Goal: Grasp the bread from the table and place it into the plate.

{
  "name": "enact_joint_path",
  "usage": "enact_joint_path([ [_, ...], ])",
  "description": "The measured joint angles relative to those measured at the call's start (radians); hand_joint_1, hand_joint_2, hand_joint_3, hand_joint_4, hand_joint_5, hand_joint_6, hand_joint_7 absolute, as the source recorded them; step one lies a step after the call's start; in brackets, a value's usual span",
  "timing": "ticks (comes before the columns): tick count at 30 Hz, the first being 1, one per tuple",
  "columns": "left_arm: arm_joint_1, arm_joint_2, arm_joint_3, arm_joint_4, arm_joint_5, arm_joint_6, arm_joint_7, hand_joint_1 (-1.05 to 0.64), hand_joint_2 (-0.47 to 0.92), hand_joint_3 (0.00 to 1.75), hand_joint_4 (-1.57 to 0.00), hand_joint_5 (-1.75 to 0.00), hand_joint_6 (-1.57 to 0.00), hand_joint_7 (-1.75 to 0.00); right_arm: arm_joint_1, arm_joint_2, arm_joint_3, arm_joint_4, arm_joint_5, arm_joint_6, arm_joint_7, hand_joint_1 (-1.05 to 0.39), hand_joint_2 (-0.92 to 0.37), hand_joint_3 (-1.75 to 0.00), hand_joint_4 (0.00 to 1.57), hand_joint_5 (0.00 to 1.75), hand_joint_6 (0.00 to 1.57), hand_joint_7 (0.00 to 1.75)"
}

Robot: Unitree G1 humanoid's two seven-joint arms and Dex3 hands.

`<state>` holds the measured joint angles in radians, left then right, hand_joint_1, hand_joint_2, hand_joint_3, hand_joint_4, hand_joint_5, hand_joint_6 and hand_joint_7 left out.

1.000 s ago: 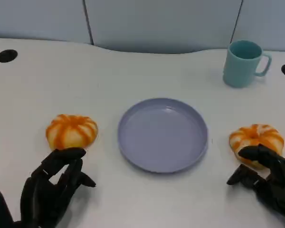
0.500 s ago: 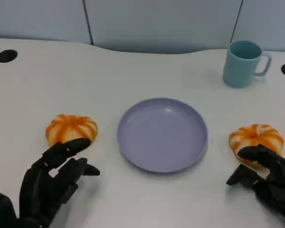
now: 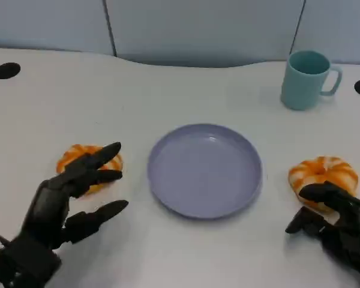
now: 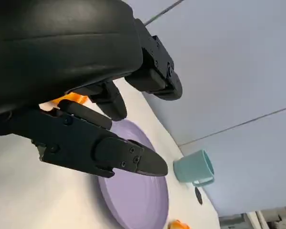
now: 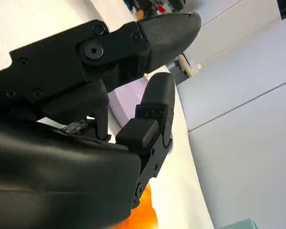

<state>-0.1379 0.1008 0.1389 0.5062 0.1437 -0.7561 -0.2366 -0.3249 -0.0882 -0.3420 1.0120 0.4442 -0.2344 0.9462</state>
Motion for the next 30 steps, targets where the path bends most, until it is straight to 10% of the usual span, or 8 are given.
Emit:
enact_joint_path([
  [11, -0.073, 0.218, -0.113, -0.155, 0.622, 0.065, 0.452, -0.67, 0.92, 0.01, -0.04, -0.42, -0.30, 0.00, 0.007, 0.001, 0.004, -0.016, -0.004, 0.003, -0.015, -0.44, -0.92, -0.09, 0.70, 1.25, 0.81, 0.73],
  [22, -0.199, 0.340, -0.311, -0.215, 0.825, 0.423, 0.325, -0.75, 0.89, 0.01, 0.00, -0.16, -0.16, 0.00, 0.023, 0.008, 0.009, -0.048, -0.001, 0.012, -0.027, -0.45, -0.92, -0.08, 0.70, 1.27, 0.80, 0.76],
  [30, -0.400, 0.342, -0.428, 0.078, 0.773, 0.513, 0.173, -0.74, 0.88, 0.00, -0.03, -0.14, -0.16, 0.00, 0.046, 0.014, 0.020, -0.087, -0.001, 0.018, -0.035, -0.44, -0.92, -0.09, 0.68, 1.29, 0.79, 0.77],
])
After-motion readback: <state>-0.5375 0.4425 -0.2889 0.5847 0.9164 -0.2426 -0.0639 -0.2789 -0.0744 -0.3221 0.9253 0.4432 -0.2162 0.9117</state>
